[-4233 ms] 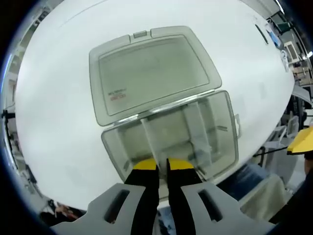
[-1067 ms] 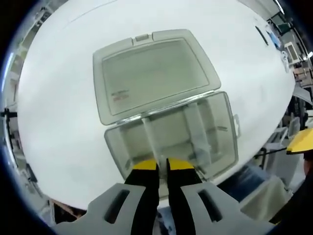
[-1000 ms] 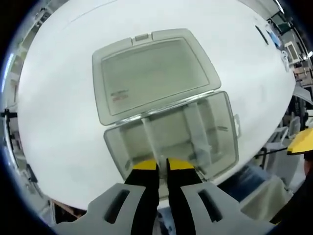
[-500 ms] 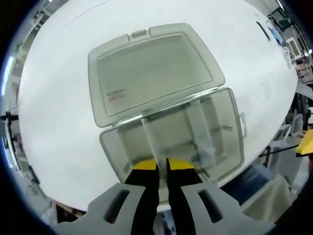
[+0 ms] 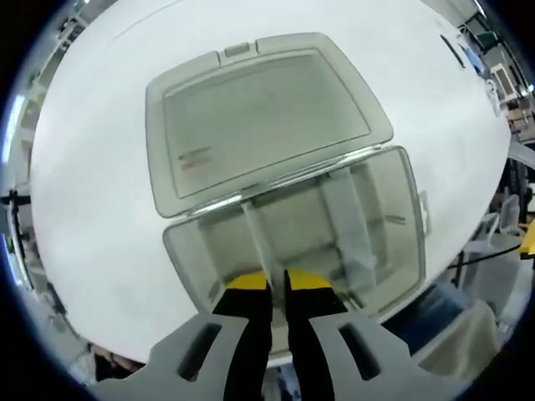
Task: Insert the divider into the dual guide fixture by aligning both edges with the guide slots and pushing it downward to the bottom, including one-sided entry, uneven engagement, binding, and posture correction.
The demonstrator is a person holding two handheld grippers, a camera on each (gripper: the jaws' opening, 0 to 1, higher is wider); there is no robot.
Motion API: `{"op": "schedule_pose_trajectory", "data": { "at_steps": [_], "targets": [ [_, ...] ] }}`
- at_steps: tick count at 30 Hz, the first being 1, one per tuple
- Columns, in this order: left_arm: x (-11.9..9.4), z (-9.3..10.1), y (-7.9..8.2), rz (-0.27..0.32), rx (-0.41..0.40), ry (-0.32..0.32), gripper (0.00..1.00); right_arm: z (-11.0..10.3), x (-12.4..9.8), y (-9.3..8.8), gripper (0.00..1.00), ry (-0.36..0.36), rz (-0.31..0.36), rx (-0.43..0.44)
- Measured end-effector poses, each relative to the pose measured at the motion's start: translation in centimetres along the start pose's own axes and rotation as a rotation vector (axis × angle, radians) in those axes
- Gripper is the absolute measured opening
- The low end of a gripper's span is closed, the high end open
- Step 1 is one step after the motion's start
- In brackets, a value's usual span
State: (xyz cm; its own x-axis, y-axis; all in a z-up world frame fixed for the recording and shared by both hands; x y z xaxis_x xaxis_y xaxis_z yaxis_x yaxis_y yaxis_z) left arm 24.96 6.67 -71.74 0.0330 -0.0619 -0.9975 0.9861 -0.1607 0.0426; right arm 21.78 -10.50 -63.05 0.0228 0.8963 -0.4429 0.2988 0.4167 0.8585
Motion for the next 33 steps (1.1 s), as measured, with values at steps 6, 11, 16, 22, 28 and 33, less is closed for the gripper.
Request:
{"op": "schedule_pose_trajectory", "data": {
  "at_steps": [6,11,16,22,28,33],
  "targets": [
    [0.1,0.0,0.1,0.0,-0.005,0.003,0.02,-0.1,0.0,-0.1,0.51,0.001,-0.004,-0.001],
    [0.3,0.0,0.2,0.001,-0.005,0.011,0.02,-0.4,0.1,0.0,0.51,0.005,-0.015,-0.007],
    [0.1,-0.2,-0.1,0.015,-0.018,-0.011,0.03,-0.5,0.2,0.1,0.51,0.002,-0.025,-0.009],
    [-0.1,-0.1,-0.2,0.051,0.005,-0.047,0.06,-0.9,0.8,0.3,0.51,0.01,-0.045,-0.018],
    [-0.5,-0.4,-0.2,0.11,-0.031,-0.116,0.11,-1.1,1.2,0.8,0.52,0.014,-0.053,-0.027],
    [-1.2,-0.9,-0.3,0.135,-0.037,-0.123,0.12,-1.2,1.4,1.1,0.52,0.014,-0.055,-0.034]
  ]
}}
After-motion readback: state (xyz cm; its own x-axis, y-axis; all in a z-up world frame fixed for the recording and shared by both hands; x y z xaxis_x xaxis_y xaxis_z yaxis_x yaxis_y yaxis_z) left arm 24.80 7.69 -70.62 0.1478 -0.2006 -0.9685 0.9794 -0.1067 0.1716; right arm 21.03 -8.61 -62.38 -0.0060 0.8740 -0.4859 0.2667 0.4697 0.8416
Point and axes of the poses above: the point that each gripper's makers call its tool centre point, and the gripper's own axes: x roughly forward along the fingers, z roughly to its right, y roughly out of its top, the point moved 9 cm from there along -x, roughly backward along the fingers
